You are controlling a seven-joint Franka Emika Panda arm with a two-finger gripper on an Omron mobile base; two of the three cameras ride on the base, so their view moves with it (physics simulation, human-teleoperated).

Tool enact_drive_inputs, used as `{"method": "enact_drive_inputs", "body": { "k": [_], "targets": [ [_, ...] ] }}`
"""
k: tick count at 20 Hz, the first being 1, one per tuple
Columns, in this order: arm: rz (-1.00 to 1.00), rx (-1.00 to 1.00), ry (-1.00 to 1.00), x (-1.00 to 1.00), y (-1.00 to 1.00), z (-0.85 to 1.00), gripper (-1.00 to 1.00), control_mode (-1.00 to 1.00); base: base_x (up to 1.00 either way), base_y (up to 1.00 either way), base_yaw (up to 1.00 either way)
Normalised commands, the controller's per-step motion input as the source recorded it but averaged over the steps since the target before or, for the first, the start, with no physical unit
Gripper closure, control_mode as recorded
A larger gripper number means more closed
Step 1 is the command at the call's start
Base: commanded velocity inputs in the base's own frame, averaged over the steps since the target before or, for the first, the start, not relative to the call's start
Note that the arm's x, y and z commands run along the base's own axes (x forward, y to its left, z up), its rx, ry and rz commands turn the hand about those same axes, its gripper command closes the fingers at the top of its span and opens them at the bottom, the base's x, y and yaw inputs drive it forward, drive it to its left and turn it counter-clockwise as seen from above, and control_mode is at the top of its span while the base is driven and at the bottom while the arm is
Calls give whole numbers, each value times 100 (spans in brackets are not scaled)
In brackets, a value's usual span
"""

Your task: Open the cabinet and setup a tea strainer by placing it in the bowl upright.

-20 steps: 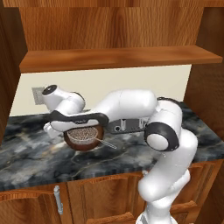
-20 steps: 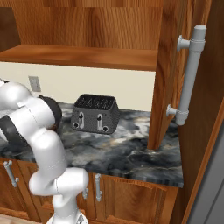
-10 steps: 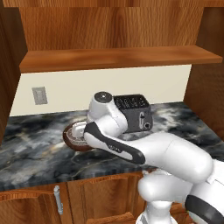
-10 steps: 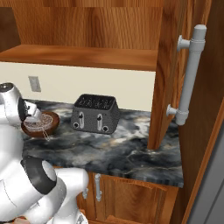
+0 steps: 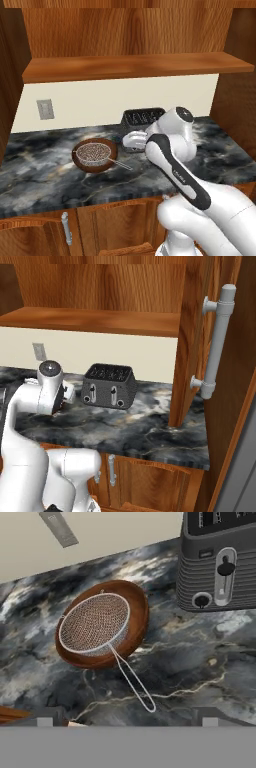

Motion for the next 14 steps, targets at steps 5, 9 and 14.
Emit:
{"method": "enact_drive_inputs", "body": {
  "k": [5,9,14],
  "targets": [
    [0,-17,0,-2,-99,31,-100,-100,0,0,0],
    [-5,-30,3,-25,-68,33,-100,-100,0,0,0],
    [-22,-20,16,-41,-26,30,-100,-100,0,0,0]
  ]
}}
